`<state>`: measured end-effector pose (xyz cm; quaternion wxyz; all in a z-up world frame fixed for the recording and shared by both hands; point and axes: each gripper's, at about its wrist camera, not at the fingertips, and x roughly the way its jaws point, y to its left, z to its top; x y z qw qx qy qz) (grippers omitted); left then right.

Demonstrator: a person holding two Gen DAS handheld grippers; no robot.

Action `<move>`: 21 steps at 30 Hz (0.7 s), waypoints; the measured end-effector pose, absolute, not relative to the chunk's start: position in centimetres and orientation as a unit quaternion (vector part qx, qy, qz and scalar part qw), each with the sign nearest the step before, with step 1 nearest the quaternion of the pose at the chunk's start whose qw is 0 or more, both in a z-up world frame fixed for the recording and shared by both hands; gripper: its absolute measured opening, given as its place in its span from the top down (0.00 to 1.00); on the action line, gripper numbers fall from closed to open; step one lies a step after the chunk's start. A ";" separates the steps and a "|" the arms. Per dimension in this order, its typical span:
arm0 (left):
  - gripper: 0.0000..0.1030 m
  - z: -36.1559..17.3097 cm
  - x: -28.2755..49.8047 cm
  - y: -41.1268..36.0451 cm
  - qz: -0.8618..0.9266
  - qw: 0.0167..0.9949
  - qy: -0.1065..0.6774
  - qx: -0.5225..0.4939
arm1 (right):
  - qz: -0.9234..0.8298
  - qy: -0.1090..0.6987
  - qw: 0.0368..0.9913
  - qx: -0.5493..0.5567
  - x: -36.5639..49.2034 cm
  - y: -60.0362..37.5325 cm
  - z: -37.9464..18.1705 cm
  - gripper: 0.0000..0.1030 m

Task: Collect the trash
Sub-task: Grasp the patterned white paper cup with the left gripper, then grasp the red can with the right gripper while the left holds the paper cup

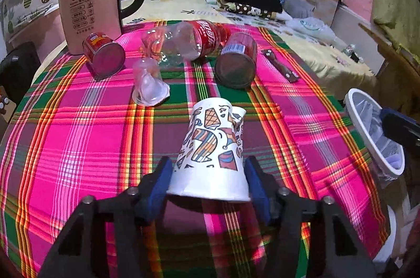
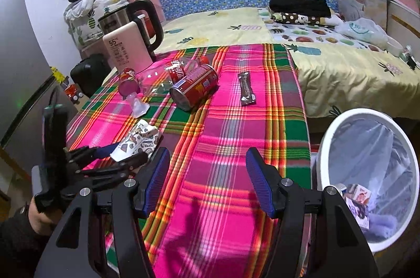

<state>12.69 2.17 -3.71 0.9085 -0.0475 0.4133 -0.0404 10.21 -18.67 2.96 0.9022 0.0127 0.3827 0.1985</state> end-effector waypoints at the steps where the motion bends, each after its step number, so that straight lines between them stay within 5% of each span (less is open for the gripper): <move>1: 0.50 -3.6 12.6 2.4 -0.038 0.910 0.410 -0.049 | 0.199 0.384 0.901 0.014 10.5 -18.7 2.9 0.40; 7: 0.59 -2.6 12.4 4.5 -0.027 0.919 0.389 -0.064 | 0.207 0.392 0.896 0.015 11.9 -17.3 2.6 0.40; 21: 0.61 -1.3 12.4 9.8 0.011 0.932 0.346 -0.107 | 0.195 0.408 0.892 0.018 16.6 -13.1 2.1 0.40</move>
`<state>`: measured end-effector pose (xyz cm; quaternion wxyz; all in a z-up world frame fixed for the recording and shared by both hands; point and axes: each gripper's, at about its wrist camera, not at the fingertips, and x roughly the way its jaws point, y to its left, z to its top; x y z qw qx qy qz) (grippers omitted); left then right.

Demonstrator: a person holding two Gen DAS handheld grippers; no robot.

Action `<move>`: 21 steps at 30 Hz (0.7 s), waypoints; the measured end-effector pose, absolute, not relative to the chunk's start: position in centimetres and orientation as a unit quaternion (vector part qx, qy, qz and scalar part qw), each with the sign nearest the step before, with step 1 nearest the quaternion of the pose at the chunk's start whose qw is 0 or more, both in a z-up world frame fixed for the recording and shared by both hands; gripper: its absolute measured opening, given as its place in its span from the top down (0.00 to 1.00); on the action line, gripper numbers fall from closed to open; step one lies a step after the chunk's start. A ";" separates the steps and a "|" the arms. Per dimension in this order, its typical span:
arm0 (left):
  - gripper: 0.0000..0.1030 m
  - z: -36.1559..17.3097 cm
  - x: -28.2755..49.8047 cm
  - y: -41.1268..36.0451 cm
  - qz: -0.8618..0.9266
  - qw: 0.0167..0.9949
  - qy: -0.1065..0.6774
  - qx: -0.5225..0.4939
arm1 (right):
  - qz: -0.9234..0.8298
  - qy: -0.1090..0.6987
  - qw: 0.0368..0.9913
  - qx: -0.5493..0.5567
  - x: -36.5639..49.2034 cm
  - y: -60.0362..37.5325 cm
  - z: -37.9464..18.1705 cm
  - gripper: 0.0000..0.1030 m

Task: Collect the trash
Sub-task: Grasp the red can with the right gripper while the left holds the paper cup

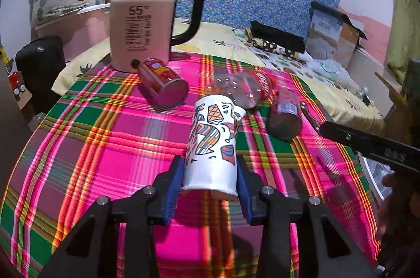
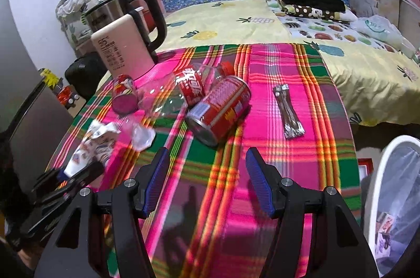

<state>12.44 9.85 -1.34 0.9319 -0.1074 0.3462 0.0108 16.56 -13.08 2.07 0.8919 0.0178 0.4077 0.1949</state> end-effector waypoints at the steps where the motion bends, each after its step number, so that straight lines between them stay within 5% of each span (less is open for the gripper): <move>1: 0.61 -1.4 12.6 10.2 0.012 0.932 0.346 -0.110 | 0.190 0.409 0.893 0.020 17.0 -12.8 2.0 0.40; 21: 0.61 -2.6 13.8 12.2 -0.002 0.924 0.355 -0.144 | 0.095 0.417 0.903 0.045 21.5 -10.2 -0.3 0.40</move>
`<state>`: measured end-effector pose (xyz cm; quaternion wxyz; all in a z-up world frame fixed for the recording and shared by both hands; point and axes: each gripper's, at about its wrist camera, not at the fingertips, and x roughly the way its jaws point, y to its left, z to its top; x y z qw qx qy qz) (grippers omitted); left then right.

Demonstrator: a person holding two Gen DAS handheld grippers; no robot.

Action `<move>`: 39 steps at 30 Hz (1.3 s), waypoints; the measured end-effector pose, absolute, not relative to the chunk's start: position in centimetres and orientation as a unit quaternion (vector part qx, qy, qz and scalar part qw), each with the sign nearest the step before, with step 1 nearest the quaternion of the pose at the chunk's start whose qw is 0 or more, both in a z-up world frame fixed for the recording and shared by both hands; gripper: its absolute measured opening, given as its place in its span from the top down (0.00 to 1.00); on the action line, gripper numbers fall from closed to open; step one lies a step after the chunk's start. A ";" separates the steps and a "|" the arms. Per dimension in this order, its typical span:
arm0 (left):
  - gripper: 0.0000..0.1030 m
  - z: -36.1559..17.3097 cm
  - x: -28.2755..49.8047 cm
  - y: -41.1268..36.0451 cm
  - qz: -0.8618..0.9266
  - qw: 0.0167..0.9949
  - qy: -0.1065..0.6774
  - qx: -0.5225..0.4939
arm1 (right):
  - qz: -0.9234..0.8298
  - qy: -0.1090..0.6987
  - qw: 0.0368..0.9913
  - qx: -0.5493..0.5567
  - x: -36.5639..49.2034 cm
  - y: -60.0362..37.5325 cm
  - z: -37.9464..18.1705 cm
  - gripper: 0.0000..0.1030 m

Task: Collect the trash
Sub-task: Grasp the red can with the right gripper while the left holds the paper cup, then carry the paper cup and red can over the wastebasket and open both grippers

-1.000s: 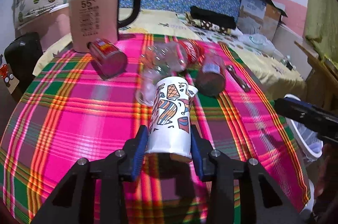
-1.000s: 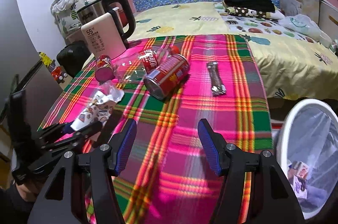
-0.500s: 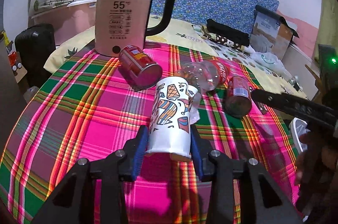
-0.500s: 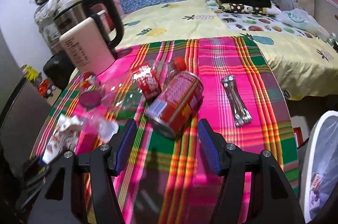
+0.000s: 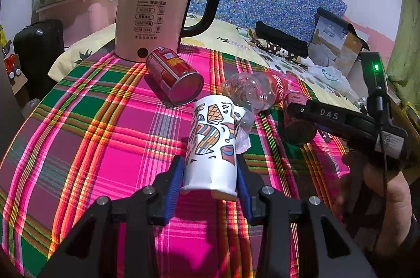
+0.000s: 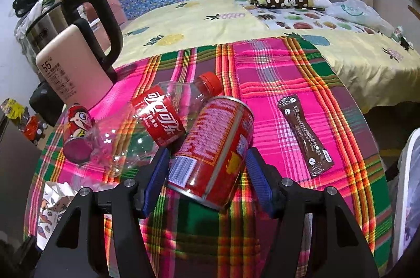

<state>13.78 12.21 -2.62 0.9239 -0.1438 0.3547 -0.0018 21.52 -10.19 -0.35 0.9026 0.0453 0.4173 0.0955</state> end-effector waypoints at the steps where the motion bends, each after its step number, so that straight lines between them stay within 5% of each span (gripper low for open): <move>1: 0.60 -2.7 13.8 12.2 -0.002 0.924 0.356 -0.144 | 0.093 0.422 0.901 0.042 21.6 -10.3 -0.4 0.40; 8: 0.60 -2.6 13.6 11.9 0.002 0.924 0.358 -0.136 | 0.107 0.424 0.898 0.049 21.4 -11.5 -0.4 0.47; 39: 0.60 0.1 10.0 1.4 -0.072 0.922 0.372 -0.076 | 0.133 0.389 0.909 0.061 10.2 -20.6 2.7 0.47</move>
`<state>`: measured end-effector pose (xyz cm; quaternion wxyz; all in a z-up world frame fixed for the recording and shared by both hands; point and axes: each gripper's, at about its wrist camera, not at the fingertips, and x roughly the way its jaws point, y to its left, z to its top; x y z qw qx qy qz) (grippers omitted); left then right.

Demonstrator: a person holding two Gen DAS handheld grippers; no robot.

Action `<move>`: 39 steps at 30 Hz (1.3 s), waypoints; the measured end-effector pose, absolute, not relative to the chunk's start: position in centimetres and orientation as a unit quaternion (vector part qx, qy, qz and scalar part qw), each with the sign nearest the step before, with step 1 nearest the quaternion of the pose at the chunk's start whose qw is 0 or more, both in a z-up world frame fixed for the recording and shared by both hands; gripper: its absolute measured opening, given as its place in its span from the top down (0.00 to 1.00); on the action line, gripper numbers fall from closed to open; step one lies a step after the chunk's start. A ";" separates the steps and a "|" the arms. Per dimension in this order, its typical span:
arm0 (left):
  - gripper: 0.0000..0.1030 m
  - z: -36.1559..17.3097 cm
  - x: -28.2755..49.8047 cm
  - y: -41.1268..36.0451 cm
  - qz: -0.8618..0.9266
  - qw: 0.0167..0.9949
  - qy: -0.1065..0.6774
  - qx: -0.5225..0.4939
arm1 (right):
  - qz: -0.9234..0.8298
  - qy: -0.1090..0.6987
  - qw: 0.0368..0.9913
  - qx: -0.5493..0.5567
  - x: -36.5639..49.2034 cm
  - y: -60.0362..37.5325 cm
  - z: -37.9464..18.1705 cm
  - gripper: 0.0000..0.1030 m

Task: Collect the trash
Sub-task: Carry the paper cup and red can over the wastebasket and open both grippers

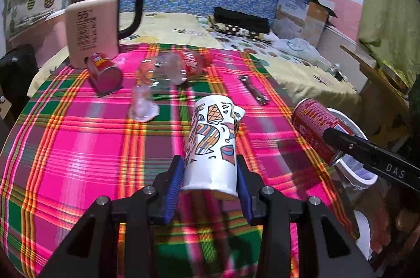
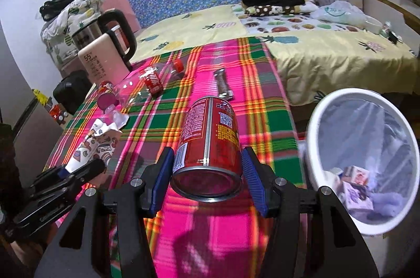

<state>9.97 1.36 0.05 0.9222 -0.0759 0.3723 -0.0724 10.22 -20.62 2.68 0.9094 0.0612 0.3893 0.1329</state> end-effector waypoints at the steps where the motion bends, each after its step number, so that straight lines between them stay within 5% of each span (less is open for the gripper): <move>1: 0.60 0.1 9.9 0.8 -0.076 0.922 0.372 -0.073 | 0.130 0.388 0.910 0.063 10.1 -20.9 2.8 0.47; 39: 0.59 -0.5 14.7 -21.2 -0.282 0.870 0.405 0.030 | -0.048 0.387 0.910 0.138 6.2 -37.6 0.2 0.47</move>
